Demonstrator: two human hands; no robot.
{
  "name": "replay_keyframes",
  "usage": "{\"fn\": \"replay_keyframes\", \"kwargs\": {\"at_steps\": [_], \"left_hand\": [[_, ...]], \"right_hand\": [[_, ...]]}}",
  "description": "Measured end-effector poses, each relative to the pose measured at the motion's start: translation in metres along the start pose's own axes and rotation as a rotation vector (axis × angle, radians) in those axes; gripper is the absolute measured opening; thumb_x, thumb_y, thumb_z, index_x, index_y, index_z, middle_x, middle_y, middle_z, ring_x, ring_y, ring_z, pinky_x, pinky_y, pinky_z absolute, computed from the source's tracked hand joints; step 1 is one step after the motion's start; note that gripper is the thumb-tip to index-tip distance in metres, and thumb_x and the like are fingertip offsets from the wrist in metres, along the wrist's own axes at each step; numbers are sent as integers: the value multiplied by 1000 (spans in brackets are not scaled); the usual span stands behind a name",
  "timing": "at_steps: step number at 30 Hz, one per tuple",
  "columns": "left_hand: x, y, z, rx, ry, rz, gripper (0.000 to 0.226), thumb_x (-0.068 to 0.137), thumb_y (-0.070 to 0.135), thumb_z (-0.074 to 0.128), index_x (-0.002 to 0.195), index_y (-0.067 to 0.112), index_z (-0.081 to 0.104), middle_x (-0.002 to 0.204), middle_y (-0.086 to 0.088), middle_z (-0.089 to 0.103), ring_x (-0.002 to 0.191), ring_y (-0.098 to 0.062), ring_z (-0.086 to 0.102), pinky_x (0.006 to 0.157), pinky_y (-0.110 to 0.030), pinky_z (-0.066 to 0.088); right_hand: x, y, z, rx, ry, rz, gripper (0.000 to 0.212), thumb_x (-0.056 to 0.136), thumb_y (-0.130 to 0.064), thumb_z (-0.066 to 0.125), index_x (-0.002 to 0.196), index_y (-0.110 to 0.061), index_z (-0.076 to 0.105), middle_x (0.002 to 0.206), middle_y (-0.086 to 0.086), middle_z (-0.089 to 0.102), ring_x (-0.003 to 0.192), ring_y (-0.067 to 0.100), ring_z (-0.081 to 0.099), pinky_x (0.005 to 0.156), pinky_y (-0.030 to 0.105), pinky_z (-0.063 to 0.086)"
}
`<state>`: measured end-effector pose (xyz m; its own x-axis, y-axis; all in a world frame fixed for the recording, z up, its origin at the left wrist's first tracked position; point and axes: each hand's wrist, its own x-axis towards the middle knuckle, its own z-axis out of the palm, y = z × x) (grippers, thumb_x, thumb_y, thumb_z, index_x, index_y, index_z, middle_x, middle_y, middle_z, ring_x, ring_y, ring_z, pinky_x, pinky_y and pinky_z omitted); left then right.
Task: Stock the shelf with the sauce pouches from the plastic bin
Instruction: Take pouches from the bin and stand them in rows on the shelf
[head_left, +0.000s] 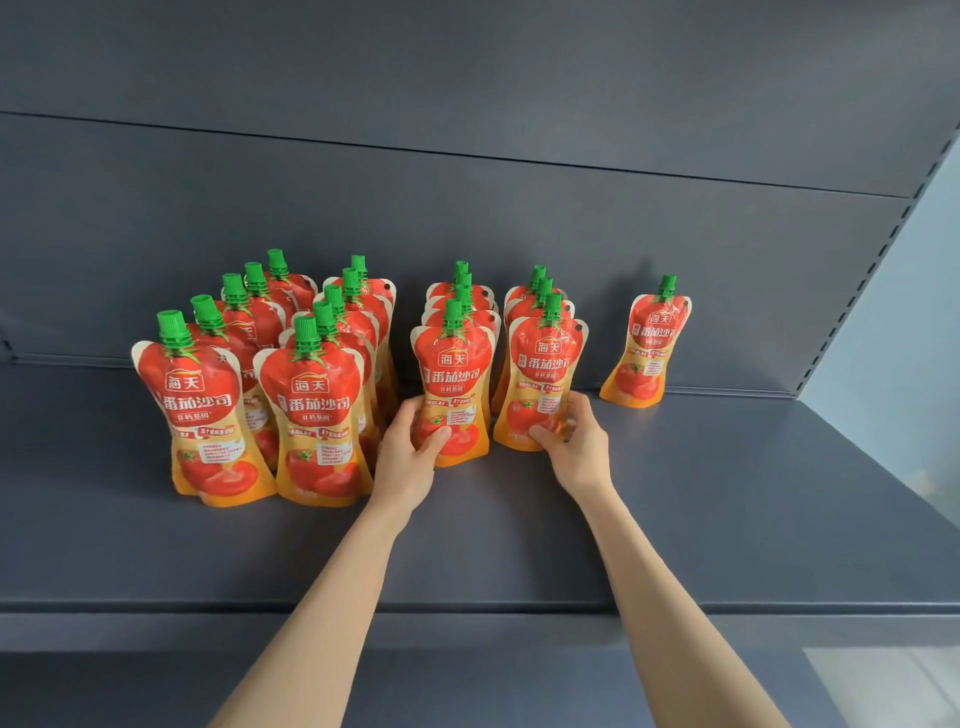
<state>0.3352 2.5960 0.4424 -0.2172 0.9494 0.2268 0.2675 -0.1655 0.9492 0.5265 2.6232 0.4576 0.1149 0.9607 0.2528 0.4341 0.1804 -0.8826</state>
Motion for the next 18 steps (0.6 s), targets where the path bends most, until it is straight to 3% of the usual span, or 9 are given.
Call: {"fn": "replay_keyframes", "kwargs": {"at_steps": [5,18], "left_hand": [[-2,4,1,6,-12,-24,46,92,25,55,135,20,40,132,0,51,121,-16,49,100,-35,44],[-16,9,-2,116,33,5,63,88,24,62,142,20,29,143,-3,42,132,-20,41,108,-46,38]], "right_hand": [[1,-1,2,-28,-10,15,48,87,-12,64,130,-10,43,128,8,59,117,25,55,93,31,44],[-5,-1,0,-207,6,47,60,85,-29,68,136,-15,39,135,8,47,123,27,48,101,45,45]]}}
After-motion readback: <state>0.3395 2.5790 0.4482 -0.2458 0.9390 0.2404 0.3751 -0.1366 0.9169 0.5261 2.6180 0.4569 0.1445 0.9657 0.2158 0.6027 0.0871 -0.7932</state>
